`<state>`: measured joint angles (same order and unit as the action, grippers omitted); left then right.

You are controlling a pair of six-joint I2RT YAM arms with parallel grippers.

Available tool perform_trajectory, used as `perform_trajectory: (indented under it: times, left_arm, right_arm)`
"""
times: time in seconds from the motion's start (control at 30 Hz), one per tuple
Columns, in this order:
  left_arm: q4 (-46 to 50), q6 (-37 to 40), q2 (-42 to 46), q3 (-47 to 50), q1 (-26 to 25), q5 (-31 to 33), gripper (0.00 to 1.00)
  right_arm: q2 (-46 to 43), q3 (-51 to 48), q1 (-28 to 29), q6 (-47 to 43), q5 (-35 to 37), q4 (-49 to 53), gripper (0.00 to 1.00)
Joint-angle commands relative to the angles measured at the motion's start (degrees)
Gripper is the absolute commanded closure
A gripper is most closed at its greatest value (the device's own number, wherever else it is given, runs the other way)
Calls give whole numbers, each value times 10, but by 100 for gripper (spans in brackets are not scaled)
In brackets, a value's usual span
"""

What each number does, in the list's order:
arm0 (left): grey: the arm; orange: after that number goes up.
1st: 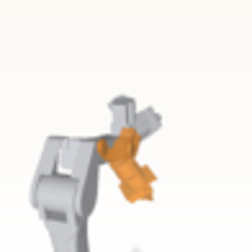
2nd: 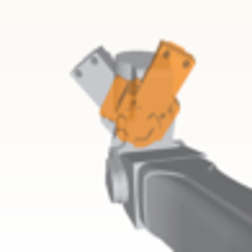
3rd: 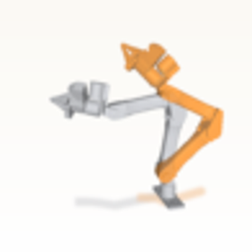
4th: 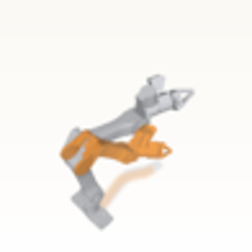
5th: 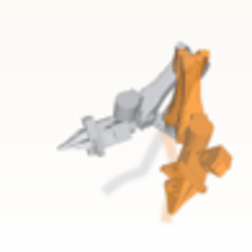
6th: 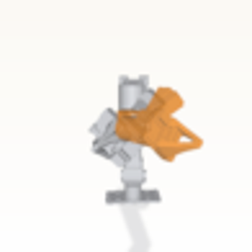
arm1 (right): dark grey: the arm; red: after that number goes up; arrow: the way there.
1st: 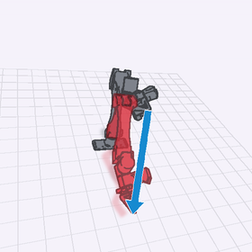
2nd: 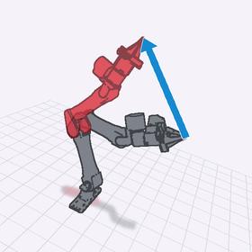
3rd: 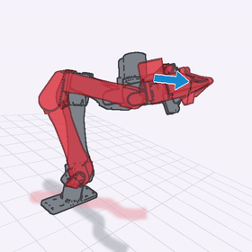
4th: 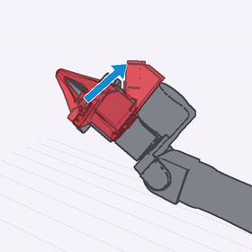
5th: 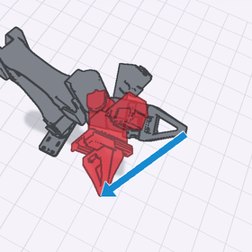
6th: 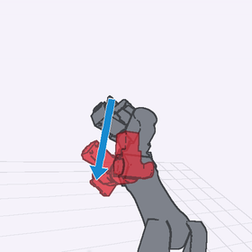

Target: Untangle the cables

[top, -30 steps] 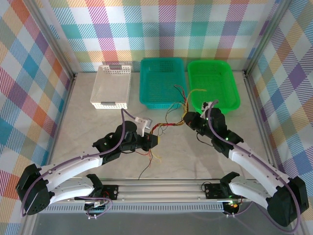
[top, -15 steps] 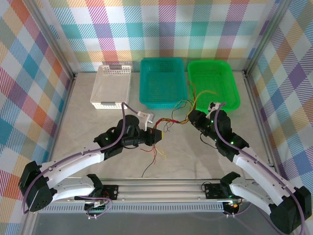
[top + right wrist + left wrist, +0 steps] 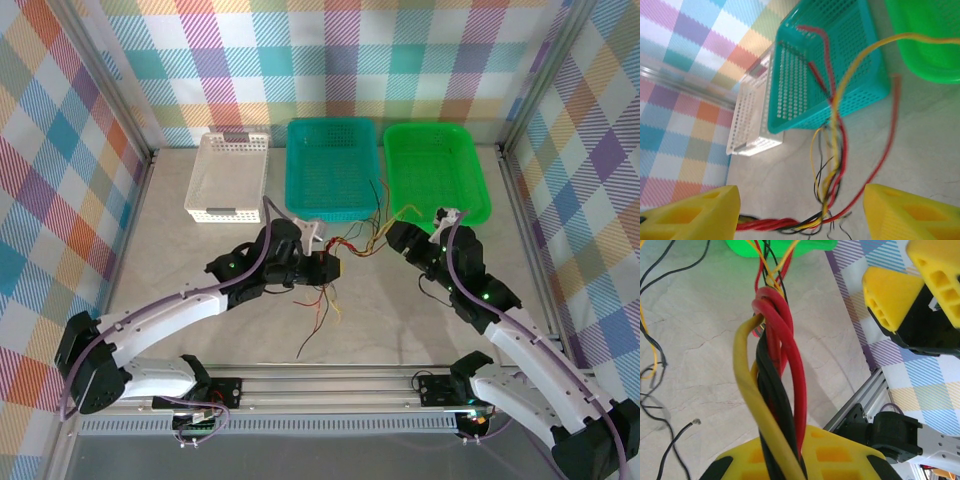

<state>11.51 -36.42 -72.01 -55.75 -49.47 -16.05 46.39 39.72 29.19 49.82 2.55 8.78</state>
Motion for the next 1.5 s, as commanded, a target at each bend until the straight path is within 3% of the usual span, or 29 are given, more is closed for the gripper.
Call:
perform_trajectory:
  times: [0.0,0.27,0.4,0.8,1.3,1.47]
  left_arm:
    - [16,12,-13,-25,-4,-8,100]
    - [35,34,-57,-66,3,5,100]
    - [21,18,-79,-79,13,-13,100]
    - [-24,-34,-128,-102,22,-48,100]
    - [-31,-47,-132,-102,29,-64,100]
    - [-30,-44,-129,-94,34,-68,100]
  right_arm:
    - [4,-11,0,-54,-115,-56,33]
    - [3,-99,1,-93,-275,-176,37]
    - [10,-132,16,-112,-310,-208,36]
    - [41,-168,72,-141,-297,-269,35]
    - [79,-158,115,-163,-269,-272,55]
    - [48,-161,115,-165,-253,-248,50]
